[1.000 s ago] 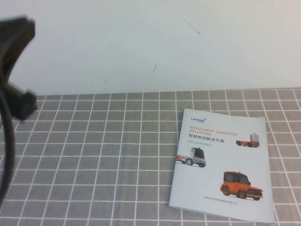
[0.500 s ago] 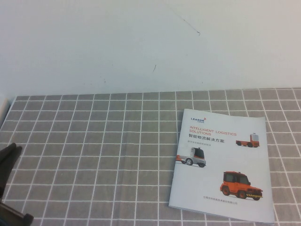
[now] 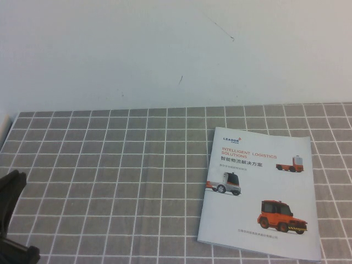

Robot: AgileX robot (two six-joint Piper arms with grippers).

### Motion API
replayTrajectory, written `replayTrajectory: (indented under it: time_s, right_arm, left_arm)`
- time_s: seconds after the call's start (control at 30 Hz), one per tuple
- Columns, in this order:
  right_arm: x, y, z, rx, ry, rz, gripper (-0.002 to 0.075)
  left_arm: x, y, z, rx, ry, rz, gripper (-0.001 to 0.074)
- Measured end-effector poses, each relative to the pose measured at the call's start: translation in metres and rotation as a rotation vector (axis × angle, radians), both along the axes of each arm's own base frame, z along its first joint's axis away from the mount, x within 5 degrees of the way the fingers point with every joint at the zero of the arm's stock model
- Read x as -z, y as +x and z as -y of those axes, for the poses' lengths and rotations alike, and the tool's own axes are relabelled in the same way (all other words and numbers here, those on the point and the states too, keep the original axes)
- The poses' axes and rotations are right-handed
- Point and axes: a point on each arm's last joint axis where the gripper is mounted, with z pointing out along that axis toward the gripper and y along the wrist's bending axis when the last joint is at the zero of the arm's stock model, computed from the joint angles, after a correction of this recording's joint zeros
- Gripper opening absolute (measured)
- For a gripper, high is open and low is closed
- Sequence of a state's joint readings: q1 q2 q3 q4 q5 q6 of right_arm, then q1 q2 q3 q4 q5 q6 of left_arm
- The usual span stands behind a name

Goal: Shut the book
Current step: 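Close the open booklet and leave it lying on the table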

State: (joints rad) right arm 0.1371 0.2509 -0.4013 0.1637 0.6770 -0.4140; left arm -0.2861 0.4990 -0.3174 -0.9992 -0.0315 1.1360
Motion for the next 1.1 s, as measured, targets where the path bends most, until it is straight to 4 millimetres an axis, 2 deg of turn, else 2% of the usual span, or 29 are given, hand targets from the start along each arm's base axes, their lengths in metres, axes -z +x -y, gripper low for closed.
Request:
replayTrajectory:
  time_s: [0.27,0.63,0.83,0.93,1.1]
  right_arm:
    - [0.0,0.0,0.0,0.0,0.001,0.0,-0.0002]
    - [0.0,0.0,0.0,0.0,0.001,0.0,-0.0002]
    - [0.0,0.0,0.0,-0.001,0.006,-0.001,-0.0002]
    - [0.0,0.0,0.0,-0.002,0.007,-0.003,-0.0002]
    - [0.002,-0.001,-0.001,-0.006,0.003,-0.026,-0.0002]
  left_arm:
    - [0.0,0.0,0.0,-0.006,-0.034,-0.008,-0.0004]
    - [-0.001,0.0,-0.001,-0.034,-0.185,-0.046,-0.0004]
    - [0.0,-0.001,-0.003,-0.045,-0.196,-0.04,-0.0004]
    - [0.006,-0.007,-0.009,-0.09,-0.189,0.0,-0.0004]
    - [0.029,-0.022,-0.02,-0.147,-0.072,0.061,-0.0004]
